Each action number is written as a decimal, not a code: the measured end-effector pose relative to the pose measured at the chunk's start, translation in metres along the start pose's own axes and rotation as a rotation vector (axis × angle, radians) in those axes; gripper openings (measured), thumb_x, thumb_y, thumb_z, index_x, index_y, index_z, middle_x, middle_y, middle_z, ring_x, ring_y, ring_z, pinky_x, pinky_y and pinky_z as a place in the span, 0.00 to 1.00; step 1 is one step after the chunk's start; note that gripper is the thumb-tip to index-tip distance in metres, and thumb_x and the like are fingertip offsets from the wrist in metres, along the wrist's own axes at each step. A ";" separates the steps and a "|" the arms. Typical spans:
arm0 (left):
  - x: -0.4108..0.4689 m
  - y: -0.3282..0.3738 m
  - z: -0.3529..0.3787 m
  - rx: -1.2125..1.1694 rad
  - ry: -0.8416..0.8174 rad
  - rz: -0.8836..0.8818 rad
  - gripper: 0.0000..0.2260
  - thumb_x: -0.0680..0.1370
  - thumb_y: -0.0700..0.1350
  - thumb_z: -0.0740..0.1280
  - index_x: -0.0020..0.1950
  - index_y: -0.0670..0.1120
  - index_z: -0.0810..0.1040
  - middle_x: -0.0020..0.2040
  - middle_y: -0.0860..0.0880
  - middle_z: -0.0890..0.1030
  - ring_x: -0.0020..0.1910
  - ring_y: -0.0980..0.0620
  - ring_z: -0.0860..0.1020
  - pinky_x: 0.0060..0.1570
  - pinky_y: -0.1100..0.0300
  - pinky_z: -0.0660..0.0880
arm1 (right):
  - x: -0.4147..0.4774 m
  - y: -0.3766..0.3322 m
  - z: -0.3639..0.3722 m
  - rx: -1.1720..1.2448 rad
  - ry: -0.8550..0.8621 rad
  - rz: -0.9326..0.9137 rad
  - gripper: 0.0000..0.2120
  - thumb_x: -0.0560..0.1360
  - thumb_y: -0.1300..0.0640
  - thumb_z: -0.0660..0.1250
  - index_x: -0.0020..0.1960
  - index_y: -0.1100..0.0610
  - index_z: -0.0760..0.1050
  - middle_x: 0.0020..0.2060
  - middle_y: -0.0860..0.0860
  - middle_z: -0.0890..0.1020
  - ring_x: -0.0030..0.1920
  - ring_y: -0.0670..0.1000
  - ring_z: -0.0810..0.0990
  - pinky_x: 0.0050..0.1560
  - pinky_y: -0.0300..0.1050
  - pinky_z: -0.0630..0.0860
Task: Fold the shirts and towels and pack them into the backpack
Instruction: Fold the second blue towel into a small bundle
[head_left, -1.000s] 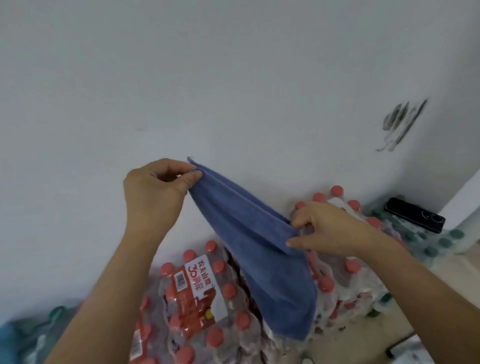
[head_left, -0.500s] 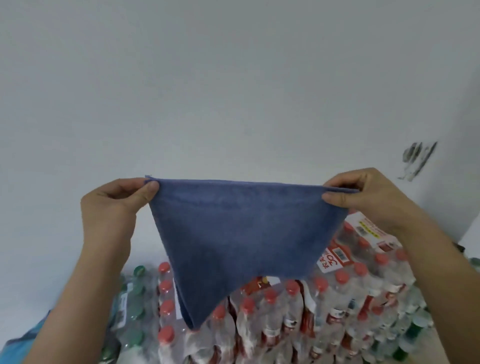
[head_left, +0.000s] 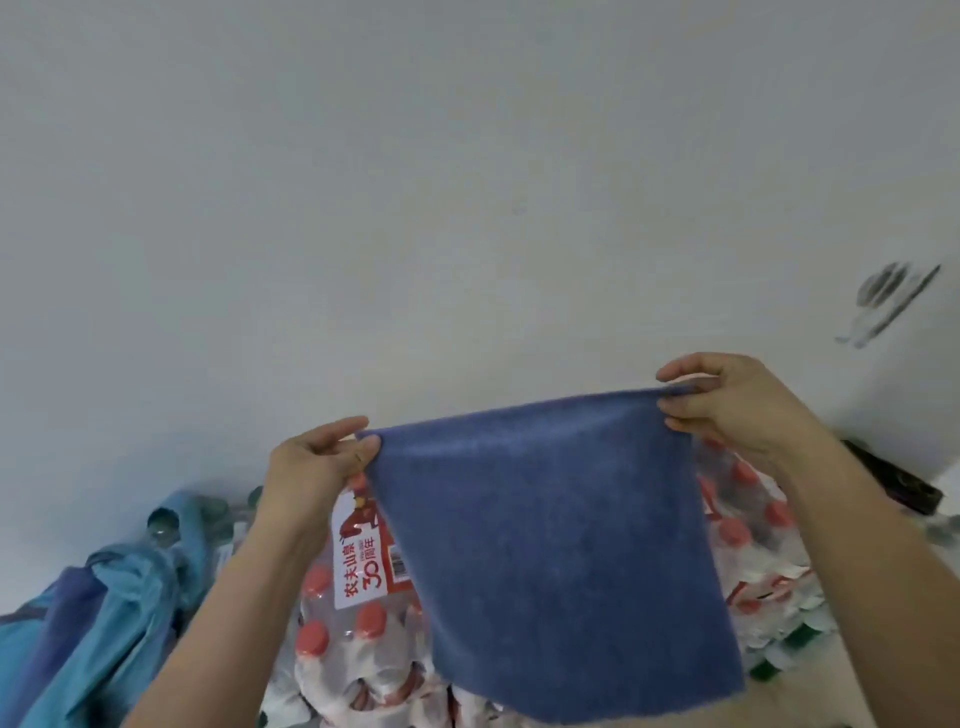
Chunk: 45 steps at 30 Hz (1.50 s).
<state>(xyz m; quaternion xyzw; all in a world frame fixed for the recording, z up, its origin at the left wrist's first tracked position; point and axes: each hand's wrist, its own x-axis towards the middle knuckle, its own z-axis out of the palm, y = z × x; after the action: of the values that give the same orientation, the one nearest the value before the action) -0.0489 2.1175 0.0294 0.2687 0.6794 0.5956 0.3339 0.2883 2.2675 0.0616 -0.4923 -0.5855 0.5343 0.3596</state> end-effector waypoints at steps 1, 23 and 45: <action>0.011 -0.018 0.009 0.037 -0.002 -0.075 0.10 0.72 0.37 0.73 0.53 0.44 0.82 0.37 0.45 0.84 0.31 0.48 0.80 0.38 0.58 0.78 | 0.015 0.022 0.008 -0.012 0.034 0.078 0.13 0.70 0.77 0.66 0.47 0.62 0.78 0.38 0.59 0.78 0.35 0.51 0.78 0.34 0.36 0.79; 0.121 -0.115 0.112 0.675 0.243 -0.105 0.05 0.74 0.47 0.71 0.41 0.47 0.83 0.36 0.50 0.81 0.37 0.50 0.78 0.40 0.61 0.71 | 0.163 0.148 0.046 -0.435 0.472 0.070 0.12 0.72 0.66 0.67 0.55 0.62 0.75 0.46 0.59 0.83 0.49 0.57 0.80 0.51 0.43 0.71; -0.094 -0.131 0.065 0.748 -0.064 -0.140 0.10 0.74 0.51 0.71 0.43 0.55 0.70 0.40 0.58 0.79 0.36 0.60 0.78 0.36 0.60 0.74 | -0.061 0.185 0.022 -0.245 0.511 0.213 0.10 0.74 0.59 0.69 0.51 0.53 0.70 0.48 0.55 0.76 0.47 0.55 0.76 0.41 0.41 0.70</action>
<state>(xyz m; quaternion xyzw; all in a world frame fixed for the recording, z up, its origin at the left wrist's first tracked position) 0.0650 2.0675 -0.0917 0.3432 0.8558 0.2738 0.2737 0.3190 2.1926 -0.1174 -0.7091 -0.4813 0.3534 0.3750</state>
